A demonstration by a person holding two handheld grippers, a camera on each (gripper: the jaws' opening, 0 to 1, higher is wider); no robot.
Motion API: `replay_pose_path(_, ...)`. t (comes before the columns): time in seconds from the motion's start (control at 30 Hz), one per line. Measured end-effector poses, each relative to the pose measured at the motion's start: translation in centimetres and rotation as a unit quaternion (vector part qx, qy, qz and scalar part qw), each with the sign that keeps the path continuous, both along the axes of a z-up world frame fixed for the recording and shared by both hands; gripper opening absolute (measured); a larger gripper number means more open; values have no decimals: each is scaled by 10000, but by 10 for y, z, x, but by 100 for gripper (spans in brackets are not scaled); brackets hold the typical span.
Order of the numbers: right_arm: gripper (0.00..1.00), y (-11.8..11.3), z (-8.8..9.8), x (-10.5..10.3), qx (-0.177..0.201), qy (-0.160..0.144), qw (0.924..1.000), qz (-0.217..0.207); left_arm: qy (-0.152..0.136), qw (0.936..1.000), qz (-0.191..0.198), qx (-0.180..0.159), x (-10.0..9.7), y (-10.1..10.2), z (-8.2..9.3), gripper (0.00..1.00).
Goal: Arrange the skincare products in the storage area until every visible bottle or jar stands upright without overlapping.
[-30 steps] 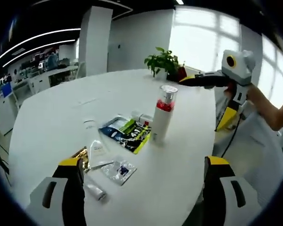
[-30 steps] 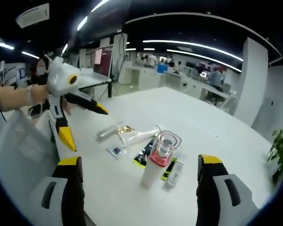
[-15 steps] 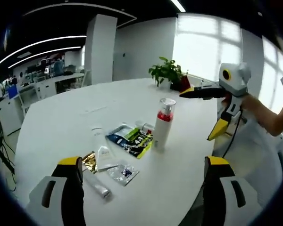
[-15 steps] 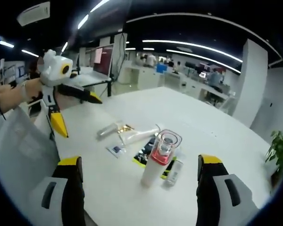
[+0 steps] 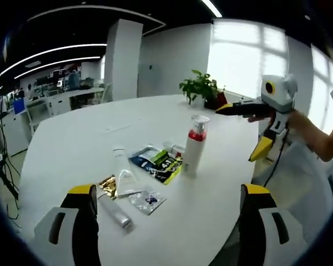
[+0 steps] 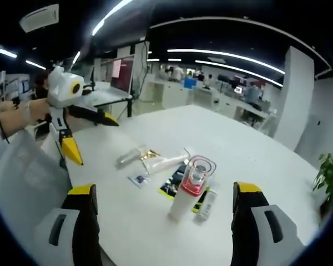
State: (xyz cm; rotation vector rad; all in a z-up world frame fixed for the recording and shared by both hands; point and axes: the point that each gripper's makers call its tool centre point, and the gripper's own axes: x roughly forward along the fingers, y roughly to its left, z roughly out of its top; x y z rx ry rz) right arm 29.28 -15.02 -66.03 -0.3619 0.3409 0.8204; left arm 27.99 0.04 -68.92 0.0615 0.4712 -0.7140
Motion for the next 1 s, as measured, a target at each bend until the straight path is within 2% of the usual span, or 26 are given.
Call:
replay_pose_path(0.07,100,-7,-9,-3,-132,412,9989,-203,37,10000,-7,71,-1,0,-1,99)
replay_pose_path(0.2,100,-2,-4,-1,70,240,9996,-96,-13,10000,23,60,0,0,1,99)
replay_pose_path(0.27,100,-2,-4,-2,91,267,9996,-100,-21,10000,62,54,0,1,1,99)
replay_pose_path(0.37,100,-2,-2,1,89,130,9998,-115,24,10000,48,20,-2,0,0,99)
replay_pose_path(0.63,100,-3,-4,3,201,238,9994,-117,53,9999,86,41,-1,2,-2,99)
replay_pose_path(0.8,100,-1,-8,3,133,320,9993,-105,95,9999,42,82,-3,1,-5,99)
replay_pose_path(1.0,100,1,-7,0,79,252,9996,-33,134,9998,-32,111,-4,-1,-7,99)
